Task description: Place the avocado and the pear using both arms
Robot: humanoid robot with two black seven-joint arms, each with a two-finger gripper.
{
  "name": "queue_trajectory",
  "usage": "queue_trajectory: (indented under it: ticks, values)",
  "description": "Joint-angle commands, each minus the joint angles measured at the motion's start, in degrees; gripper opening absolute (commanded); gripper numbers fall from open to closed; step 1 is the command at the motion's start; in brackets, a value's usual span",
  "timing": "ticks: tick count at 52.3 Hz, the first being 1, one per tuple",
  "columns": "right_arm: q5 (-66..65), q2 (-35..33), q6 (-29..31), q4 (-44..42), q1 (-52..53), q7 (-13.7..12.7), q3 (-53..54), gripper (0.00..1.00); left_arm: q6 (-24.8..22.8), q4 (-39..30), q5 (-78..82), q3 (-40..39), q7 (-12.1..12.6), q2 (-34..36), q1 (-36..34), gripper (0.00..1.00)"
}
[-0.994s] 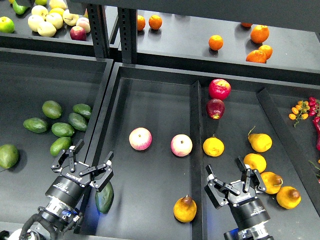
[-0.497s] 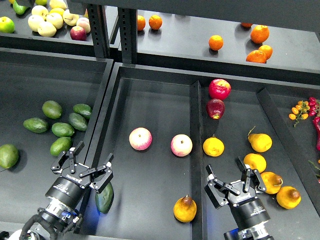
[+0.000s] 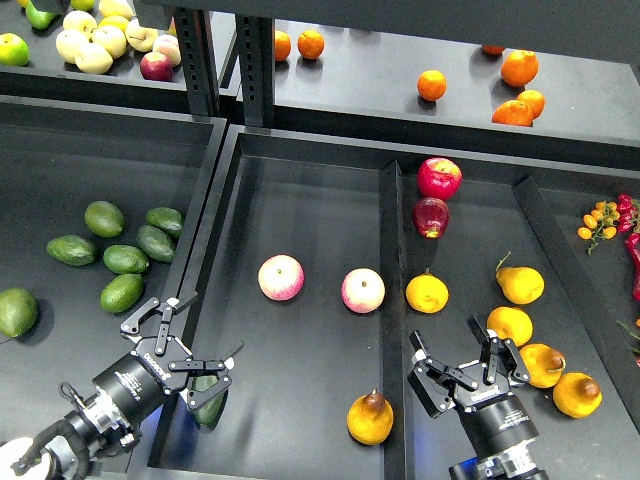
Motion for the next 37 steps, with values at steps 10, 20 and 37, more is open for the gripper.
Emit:
queue_trajectory:
  ticks: [10,20,37]
  values:
    - [-0.69,0.0,-2.59,0.24,2.03,0.08,2.96,1.0,0.0,-0.08,6.82,17.81,6.04,22.27,-16.64,0.99]
    - [-0.07,0.0,-9.71,0.24,5.19,-0.01,7.97,1.0,0.0,-0.08,12.62,33.28,7.19,26.5,-30.35,0.99]
    - [-0.25,0.0,-10.94,0.24,8.88,-1.5,6.39,1.0,0.0,0.62,20.89,63.96,7.41,25.89,-61.82,0.99]
